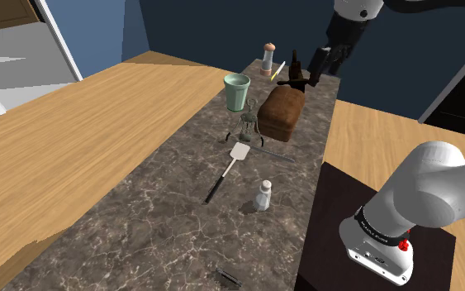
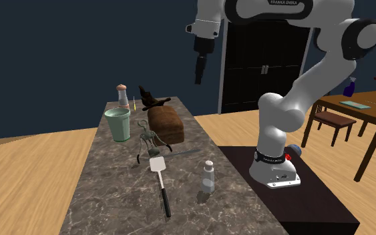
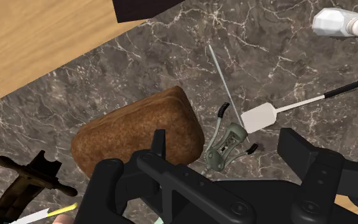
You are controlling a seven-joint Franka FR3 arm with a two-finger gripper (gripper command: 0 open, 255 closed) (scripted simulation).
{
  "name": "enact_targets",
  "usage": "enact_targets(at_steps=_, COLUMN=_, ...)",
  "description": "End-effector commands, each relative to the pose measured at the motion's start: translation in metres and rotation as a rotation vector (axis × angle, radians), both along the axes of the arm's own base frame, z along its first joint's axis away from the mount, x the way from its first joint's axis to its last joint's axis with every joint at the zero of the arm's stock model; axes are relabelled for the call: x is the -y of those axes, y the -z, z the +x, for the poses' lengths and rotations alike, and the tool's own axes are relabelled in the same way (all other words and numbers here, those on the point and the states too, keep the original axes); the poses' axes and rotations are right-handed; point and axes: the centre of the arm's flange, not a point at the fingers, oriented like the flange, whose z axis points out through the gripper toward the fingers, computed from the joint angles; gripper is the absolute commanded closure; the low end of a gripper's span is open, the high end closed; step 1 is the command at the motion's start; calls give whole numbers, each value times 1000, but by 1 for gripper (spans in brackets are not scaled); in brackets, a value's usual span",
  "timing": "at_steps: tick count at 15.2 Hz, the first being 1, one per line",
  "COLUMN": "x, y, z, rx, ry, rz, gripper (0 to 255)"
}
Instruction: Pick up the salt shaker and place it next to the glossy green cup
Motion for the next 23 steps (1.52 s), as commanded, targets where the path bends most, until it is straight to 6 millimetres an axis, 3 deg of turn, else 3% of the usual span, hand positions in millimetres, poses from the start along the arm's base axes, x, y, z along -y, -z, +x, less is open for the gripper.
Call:
enact_targets(at_steps=1, x=0, y=0, z=0, rx=0, ry=0, rz=0, gripper=0)
enact_targets(at_steps=23, x=-214, y=195, z=-39, rx=82, ry=78, rz=19, gripper=0)
